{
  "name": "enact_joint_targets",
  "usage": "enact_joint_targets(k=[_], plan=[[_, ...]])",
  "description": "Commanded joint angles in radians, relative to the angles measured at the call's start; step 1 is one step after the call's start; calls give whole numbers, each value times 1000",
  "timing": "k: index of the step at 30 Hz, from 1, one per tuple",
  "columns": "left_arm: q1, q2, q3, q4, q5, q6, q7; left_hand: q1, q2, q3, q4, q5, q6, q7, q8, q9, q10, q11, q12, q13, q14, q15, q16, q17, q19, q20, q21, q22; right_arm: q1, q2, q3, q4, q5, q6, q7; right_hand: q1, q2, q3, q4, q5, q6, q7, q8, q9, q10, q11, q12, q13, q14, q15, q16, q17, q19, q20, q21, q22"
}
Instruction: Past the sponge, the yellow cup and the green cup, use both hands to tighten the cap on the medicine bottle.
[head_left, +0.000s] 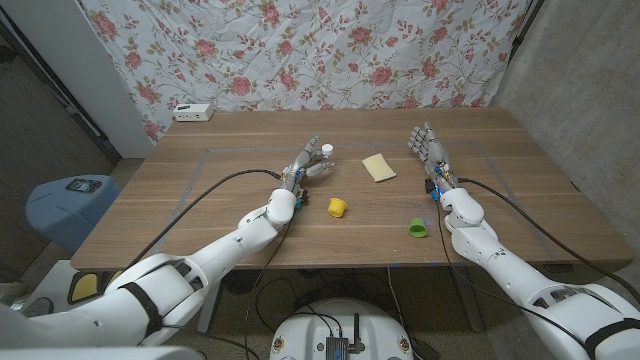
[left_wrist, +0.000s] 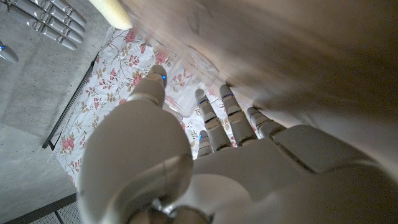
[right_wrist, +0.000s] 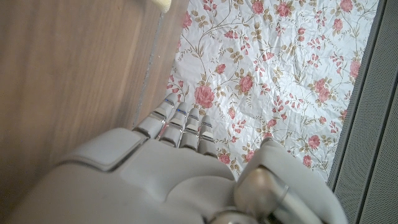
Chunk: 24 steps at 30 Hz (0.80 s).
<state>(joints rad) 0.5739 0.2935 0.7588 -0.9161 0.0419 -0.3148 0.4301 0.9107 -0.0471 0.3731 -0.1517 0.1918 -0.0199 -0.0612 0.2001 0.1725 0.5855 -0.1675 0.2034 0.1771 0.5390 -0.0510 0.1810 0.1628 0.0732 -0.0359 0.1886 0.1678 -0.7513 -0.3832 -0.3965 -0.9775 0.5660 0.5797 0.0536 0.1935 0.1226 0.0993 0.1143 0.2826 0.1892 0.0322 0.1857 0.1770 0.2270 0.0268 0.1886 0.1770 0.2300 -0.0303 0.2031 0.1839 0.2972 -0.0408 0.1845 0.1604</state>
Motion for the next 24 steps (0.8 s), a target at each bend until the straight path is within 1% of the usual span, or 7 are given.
enact_joint_targets(k=[1,6,11,12,14,20,24], plan=[[-18,-17,7,40,4,-30,13,14,2,-9,-1,-1,16,27,2,0,25,-2,3,0,20,-160,6,2,17,-63,6,-1,3,6,1,12,1,8,0,-3,1,1,-1,9,3,-7,1,0,1,0,-3,3,0,5,-1,3,3,-69,2,5],[-18,-18,9,39,6,-25,20,21,9,-14,1,-2,33,40,2,1,48,-4,7,0,40,-160,9,3,26,-75,6,-1,5,9,1,18,0,11,-1,-4,1,1,-1,9,3,-7,2,0,-1,3,-3,3,0,5,-1,3,2,-69,2,5],[-17,-17,10,34,10,-19,28,27,19,-17,2,-2,42,42,0,1,66,-4,9,0,65,-160,15,5,39,-86,8,-1,8,13,1,26,0,18,0,-5,1,1,-1,9,3,-7,1,0,0,3,-3,3,0,4,-2,3,3,-69,2,5],[-16,-17,10,33,9,-18,28,28,19,-17,2,-2,43,43,0,1,67,-4,8,0,68,-161,15,6,39,-86,7,-1,8,13,1,28,0,18,0,-5,1,2,-1,9,3,-7,2,0,-1,0,-3,3,0,5,-2,3,2,-68,2,5],[-15,-16,10,30,10,-18,31,31,21,-20,2,-2,46,48,-1,1,69,-4,7,0,78,-161,16,6,41,-86,6,-1,9,15,1,30,0,20,-1,-5,1,2,-1,9,3,-7,2,0,0,1,-3,3,0,5,-2,3,3,-68,2,5],[1,-7,6,-6,19,15,55,41,24,-26,1,-4,61,59,-2,1,94,-2,10,0,108,-161,20,6,55,-96,8,-1,7,17,2,33,1,24,-3,-6,1,2,-1,9,3,-8,1,0,0,3,-3,3,0,4,-3,3,2,-68,1,5],[9,-7,4,-16,22,25,71,48,26,-31,0,-4,74,60,-1,1,111,-2,11,1,128,-161,22,6,67,-105,9,-1,6,19,3,35,2,26,-5,-6,1,2,-1,9,3,-9,1,0,0,2,-3,3,-1,5,-4,3,1,-67,1,5]])
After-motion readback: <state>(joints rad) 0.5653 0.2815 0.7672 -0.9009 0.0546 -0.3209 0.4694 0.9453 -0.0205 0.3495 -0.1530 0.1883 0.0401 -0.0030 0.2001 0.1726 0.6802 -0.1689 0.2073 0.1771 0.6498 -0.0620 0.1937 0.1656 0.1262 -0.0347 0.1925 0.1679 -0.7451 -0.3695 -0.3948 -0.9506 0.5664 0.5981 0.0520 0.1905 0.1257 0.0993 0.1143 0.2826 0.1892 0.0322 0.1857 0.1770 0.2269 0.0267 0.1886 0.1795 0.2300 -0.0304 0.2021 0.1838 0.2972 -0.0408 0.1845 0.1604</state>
